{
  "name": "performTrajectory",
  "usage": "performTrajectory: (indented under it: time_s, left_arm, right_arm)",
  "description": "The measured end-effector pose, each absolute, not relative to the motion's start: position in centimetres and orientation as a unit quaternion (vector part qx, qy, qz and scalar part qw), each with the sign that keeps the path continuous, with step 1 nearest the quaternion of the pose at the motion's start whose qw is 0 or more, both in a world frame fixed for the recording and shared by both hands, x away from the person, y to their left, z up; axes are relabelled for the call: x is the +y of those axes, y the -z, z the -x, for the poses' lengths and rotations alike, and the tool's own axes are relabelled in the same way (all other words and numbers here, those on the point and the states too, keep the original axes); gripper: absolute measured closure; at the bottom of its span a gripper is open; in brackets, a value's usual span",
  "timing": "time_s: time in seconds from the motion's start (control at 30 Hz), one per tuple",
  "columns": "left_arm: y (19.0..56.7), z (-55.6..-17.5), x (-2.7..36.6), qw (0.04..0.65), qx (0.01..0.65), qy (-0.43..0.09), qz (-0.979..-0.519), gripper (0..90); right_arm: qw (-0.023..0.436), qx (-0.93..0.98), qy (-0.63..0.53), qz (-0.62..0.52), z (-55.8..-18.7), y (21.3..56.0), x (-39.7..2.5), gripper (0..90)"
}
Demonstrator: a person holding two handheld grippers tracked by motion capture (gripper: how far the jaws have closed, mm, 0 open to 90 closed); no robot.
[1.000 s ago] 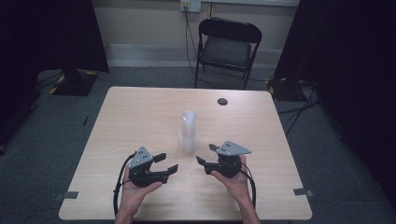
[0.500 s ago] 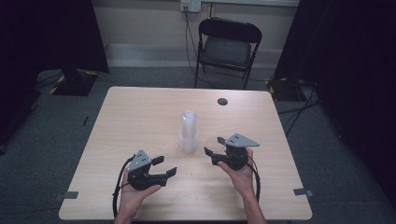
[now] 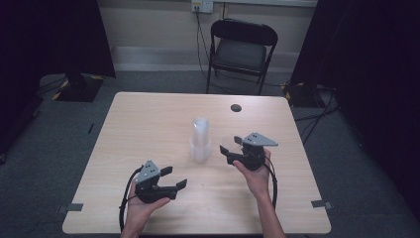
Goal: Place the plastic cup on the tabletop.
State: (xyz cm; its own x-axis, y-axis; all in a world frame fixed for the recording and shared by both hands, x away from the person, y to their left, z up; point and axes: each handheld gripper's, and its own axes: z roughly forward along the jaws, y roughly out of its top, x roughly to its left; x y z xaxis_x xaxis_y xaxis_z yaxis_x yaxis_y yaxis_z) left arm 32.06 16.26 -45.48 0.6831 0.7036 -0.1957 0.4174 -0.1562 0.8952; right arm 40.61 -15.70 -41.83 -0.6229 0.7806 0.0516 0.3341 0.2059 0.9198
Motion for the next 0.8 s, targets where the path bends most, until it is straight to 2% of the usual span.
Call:
performTrajectory:
  time_s: [0.8]
  left_arm:
    - [46.3,-32.4,16.5,0.516,0.392,-0.124,-0.751,24.0]
  right_arm:
    - [0.235,0.73,-0.497,-0.405,-45.1,41.8,-16.0,31.7]
